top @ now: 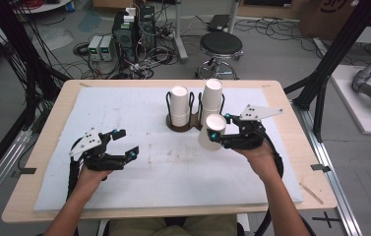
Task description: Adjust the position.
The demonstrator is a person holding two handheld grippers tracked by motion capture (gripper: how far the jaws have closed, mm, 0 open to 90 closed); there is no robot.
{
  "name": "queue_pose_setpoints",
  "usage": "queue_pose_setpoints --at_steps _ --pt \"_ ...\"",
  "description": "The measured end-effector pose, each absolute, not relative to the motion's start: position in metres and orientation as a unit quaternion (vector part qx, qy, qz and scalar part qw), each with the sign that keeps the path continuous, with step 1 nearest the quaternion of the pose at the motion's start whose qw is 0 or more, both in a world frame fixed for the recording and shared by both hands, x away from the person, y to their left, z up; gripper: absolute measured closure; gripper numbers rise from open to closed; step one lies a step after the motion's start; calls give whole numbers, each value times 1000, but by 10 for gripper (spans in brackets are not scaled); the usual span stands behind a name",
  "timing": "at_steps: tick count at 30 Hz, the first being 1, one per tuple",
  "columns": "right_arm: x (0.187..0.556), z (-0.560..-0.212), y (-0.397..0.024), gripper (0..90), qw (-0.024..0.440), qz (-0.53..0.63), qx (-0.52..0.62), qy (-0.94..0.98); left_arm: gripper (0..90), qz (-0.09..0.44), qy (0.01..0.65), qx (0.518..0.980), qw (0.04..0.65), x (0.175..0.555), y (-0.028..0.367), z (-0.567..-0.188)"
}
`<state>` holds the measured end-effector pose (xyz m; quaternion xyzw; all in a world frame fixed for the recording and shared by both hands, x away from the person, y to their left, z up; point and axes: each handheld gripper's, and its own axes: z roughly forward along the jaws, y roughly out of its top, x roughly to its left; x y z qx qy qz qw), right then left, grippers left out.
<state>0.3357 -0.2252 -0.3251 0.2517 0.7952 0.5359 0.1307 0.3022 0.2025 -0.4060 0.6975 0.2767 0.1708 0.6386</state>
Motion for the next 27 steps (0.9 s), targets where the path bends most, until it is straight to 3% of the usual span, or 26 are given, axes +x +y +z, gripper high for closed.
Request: queue_pose_setpoints --at_steps 27 --pt "322 -346 -176 342 68 545 178 816 158 102 154 754 631 306 117 -397"
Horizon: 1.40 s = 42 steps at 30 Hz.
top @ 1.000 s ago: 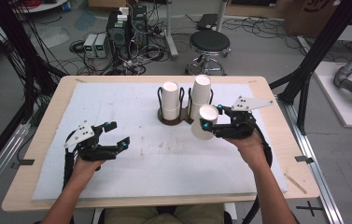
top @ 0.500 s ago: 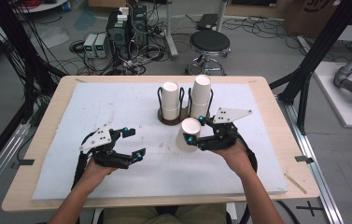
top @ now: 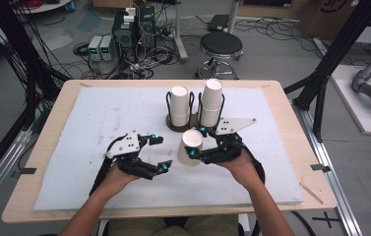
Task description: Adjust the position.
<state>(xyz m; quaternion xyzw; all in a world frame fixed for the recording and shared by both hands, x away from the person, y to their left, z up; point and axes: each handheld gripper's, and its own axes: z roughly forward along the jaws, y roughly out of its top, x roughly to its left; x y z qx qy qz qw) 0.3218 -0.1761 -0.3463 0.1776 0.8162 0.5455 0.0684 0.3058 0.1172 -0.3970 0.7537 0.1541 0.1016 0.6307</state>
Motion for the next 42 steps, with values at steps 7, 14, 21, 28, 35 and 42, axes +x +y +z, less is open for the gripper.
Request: queue_pose_setpoints --at_steps 7,14,21,28,35,42 --pt "319 -347 -168 342 59 547 166 819 159 94 141 763 624 308 106 -400" --pt "317 -347 -164 342 56 547 162 819 159 90 133 767 621 308 98 -403" --pt "315 -347 -160 342 47 549 156 820 159 86 130 767 623 307 92 -404" --pt "314 -347 -158 342 43 549 152 821 162 85 127 768 622 306 88 -406" --pt "313 -347 -157 342 34 558 148 816 171 83 126 768 623 305 86 -409" --pt "314 -348 -157 343 32 559 153 814 236 79 124 769 622 305 86 -411"
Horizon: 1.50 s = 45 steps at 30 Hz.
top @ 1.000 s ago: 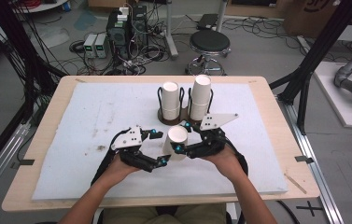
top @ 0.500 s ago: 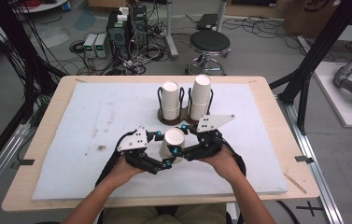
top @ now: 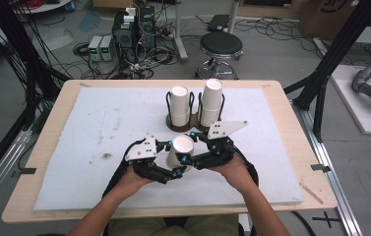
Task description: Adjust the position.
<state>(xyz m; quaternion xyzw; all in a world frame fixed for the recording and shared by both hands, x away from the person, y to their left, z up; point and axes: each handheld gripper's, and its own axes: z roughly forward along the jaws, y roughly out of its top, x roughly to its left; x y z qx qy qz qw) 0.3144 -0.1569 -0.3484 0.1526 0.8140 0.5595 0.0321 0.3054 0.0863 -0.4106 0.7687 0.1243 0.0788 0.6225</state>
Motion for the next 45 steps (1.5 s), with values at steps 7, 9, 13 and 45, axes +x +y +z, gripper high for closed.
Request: queue_pose_setpoints --at_steps 7,9,13,45 --pt "315 -351 -157 277 28 564 164 809 264 85 126 773 616 306 87 -410" --pt "316 -351 -156 193 30 561 175 809 265 87 129 776 612 306 88 -410" --pt "315 -349 -159 193 31 568 168 805 270 86 131 783 602 307 90 -406" --pt "323 -332 -180 193 49 527 110 841 292 70 63 900 425 328 86 -349"
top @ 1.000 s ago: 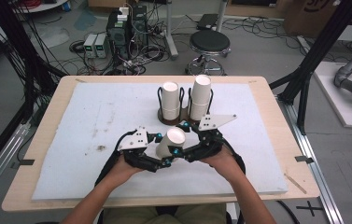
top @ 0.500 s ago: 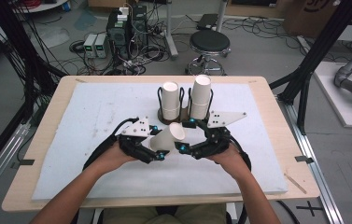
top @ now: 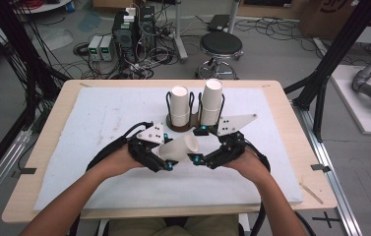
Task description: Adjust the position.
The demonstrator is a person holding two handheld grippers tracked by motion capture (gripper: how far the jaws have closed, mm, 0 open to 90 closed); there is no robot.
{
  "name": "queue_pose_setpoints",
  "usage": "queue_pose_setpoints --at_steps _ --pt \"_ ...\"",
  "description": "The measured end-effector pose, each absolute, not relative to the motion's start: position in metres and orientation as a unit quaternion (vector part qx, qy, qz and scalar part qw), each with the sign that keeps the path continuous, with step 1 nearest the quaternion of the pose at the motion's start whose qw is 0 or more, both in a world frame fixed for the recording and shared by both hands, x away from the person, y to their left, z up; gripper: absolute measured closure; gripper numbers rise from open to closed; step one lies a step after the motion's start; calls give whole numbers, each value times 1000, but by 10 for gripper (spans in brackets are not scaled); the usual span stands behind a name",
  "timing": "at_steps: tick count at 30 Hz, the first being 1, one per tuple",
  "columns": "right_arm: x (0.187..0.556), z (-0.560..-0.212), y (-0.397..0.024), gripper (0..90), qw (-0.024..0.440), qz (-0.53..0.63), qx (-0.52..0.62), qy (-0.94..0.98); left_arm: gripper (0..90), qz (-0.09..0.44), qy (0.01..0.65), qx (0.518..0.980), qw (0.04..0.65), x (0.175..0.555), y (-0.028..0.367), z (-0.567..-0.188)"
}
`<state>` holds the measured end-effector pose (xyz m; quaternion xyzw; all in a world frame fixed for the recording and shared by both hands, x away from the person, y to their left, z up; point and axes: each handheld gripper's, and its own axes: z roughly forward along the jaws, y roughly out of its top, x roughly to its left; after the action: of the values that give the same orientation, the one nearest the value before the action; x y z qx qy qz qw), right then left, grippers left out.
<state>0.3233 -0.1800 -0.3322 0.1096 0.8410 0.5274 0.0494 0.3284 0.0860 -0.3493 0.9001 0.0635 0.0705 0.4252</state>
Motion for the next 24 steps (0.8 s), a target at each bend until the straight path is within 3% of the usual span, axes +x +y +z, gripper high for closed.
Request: queue_pose_setpoints --at_steps 20,24 --pt "336 -348 -161 201 10 456 59 888 309 48 22 934 353 331 69 -344" --pt "337 -349 -160 250 9 450 48 892 309 42 20 939 342 330 67 -346"
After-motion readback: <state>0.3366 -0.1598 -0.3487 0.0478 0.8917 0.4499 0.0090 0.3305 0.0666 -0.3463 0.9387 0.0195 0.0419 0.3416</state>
